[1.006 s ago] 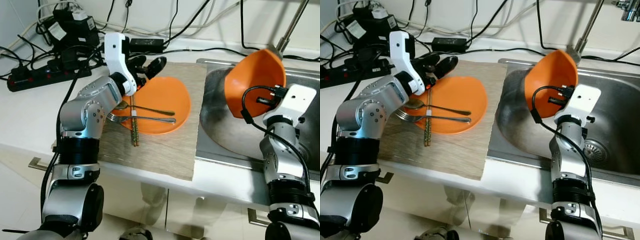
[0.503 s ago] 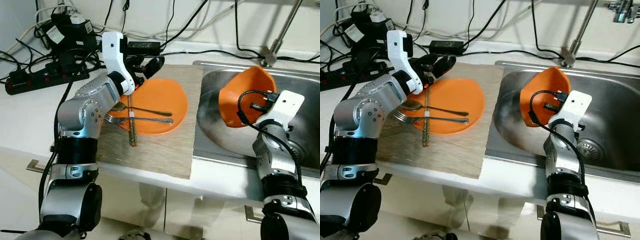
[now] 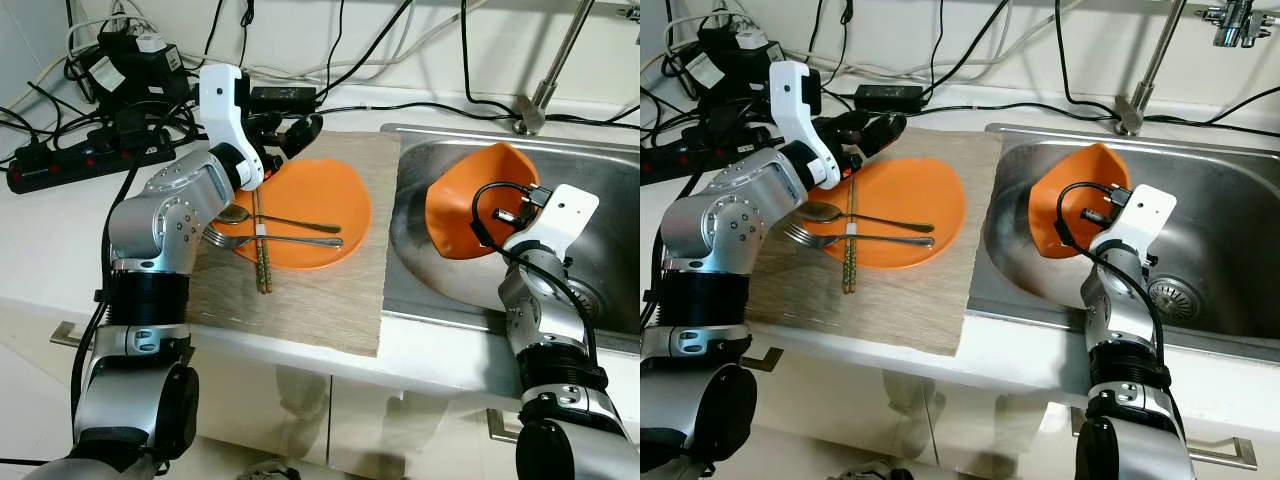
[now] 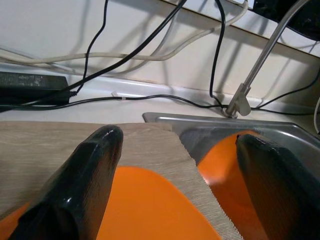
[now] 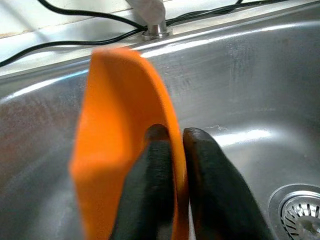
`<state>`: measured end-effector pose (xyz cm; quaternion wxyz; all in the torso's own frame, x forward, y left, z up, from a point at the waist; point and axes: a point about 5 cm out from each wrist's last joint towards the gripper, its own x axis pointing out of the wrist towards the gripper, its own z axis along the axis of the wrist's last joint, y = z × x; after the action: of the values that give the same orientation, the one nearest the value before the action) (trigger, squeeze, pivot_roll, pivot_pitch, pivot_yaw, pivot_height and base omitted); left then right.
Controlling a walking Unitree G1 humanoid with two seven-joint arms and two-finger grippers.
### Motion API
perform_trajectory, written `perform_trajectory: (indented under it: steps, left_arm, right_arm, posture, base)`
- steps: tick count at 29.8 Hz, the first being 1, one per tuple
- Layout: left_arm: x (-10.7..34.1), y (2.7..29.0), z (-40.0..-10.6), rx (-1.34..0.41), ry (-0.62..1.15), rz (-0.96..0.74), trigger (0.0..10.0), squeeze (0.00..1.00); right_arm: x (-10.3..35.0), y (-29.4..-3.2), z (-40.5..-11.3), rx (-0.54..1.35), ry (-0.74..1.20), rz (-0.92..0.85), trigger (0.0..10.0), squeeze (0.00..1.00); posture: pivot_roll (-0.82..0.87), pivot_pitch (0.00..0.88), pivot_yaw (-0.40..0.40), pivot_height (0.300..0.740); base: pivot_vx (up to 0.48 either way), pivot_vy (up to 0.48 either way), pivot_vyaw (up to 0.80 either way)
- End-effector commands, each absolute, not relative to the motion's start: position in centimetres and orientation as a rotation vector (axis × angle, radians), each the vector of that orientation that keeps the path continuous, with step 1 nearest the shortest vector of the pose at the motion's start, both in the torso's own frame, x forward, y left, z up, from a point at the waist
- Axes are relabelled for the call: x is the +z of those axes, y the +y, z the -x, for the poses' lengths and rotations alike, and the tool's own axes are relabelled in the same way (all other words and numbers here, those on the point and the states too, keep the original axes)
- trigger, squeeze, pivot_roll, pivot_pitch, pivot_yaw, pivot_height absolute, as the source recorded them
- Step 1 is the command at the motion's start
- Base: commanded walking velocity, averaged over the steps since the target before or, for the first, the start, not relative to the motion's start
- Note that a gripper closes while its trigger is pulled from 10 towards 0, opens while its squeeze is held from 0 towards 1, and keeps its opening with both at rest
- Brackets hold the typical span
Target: Kitchen organization
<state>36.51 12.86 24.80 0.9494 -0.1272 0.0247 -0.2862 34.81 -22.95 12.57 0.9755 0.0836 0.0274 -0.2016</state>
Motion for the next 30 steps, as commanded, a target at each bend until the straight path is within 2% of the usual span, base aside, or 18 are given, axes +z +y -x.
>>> perform_trajectory:
  steps: [1, 7, 18, 19, 20, 22, 27, 30]
  left_arm:
    - [25.4, 12.9, -36.6, -0.579, 0.048, 0.247, 10.0, 0.00]
    - [25.4, 12.9, -36.7, -0.573, 0.055, 0.252, 10.0, 0.00]
    - [25.2, 13.0, -36.8, -0.566, 0.067, 0.254, 10.0, 0.00]
    - [25.1, 13.0, -36.8, -0.564, 0.070, 0.255, 10.0, 0.00]
    - [25.0, 13.1, -36.8, -0.562, 0.074, 0.256, 10.0, 0.00]
    - [24.9, 13.1, -36.8, -0.560, 0.077, 0.257, 10.0, 0.00]
    - [24.6, 13.3, -37.0, -0.532, 0.079, 0.233, 10.0, 0.00]
    - [23.3, 13.8, -37.1, -0.470, 0.089, 0.148, 10.0, 0.00]
  right_arm:
    - [12.1, -22.1, -34.8, -0.388, 0.075, -0.164, 10.0, 1.00]
    - [12.8, -21.6, -35.1, -0.378, 0.066, -0.223, 10.0, 1.00]
    - [12.2, -21.2, -35.2, -0.363, 0.092, -0.173, 10.0, 1.00]
    - [12.3, -21.1, -35.2, -0.359, 0.089, -0.158, 10.0, 0.35]
    - [12.7, -20.9, -35.2, -0.350, 0.077, -0.156, 10.0, 0.00]
    - [13.0, -20.7, -35.3, -0.344, 0.070, -0.158, 10.0, 0.00]
    - [17.6, -19.2, -35.3, -0.234, -0.082, -0.153, 10.0, 0.00]
    - [20.1, -18.7, -34.7, -0.182, -0.177, -0.096, 10.0, 0.00]
  posture:
    - [0.00, 0.000, 0.079, 0.740]
    - [0.00, 0.000, 0.079, 0.740]
    - [0.00, 0.000, 0.078, 0.740]
    - [0.00, 0.000, 0.077, 0.740]
    - [0.00, 0.000, 0.077, 0.740]
    - [0.00, 0.000, 0.075, 0.740]
    - [0.00, 0.000, 0.072, 0.740]
    - [0.00, 0.000, 0.070, 0.740]
  base:
    - [0.000, 0.000, 0.00]
    - [0.000, 0.000, 0.00]
    - [0.000, 0.000, 0.00]
    - [0.000, 0.000, 0.00]
    - [0.000, 0.000, 0.00]
    - [0.000, 0.000, 0.00]
    - [0.000, 0.000, 0.00]
    - [0.000, 0.000, 0.00]
